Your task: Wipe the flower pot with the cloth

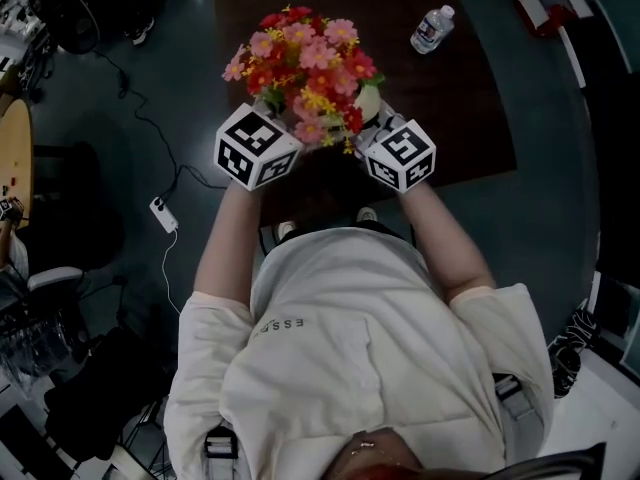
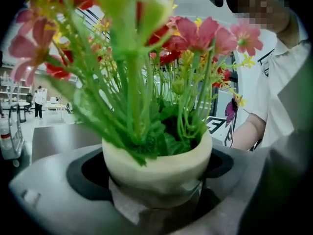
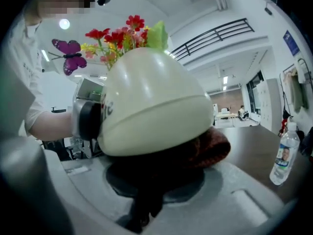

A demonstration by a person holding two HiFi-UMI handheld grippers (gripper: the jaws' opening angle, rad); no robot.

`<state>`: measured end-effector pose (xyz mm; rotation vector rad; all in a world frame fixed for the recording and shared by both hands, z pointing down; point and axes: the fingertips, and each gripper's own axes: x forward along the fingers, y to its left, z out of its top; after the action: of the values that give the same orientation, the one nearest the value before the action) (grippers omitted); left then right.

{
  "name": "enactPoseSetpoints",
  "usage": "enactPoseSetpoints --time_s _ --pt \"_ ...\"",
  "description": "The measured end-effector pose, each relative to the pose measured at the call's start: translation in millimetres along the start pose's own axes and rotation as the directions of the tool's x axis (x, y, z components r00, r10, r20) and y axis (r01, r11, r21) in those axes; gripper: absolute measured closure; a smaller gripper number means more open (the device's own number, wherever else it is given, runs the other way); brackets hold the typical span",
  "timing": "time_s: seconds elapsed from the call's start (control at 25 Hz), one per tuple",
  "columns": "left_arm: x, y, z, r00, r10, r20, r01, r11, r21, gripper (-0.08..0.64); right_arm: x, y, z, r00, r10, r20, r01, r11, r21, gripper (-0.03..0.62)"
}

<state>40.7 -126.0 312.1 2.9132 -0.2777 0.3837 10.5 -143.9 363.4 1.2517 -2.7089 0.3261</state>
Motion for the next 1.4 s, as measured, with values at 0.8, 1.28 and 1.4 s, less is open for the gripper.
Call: enactPoseSetpoints --time_s 0.8,1.28,1.4 --pt "-11.1 15.2 -47.7 0.999 -0.037 -0.029 0.037 0.999 -0.006 -0.006 -2.4 35.2 -76.8 0.972 0.151 -0.18 -0.147 0.989 0.033 0.545" --pt "23.0 37.3 -180.1 0.987 0.005 -0.162 0.005 0.998 0.058 -0.006 -70.9 -105.4 -101.8 0.933 -0.316 -0.174 0.333 0.94 0.075 0.545" --pt "30.0 42.9 -203.7 0.978 0.011 -0.208 0.001 0.998 0.056 -0.006 -70.5 -104.7 -102.0 0.933 -0.325 -0.152 0.338 0.939 0.068 0.545"
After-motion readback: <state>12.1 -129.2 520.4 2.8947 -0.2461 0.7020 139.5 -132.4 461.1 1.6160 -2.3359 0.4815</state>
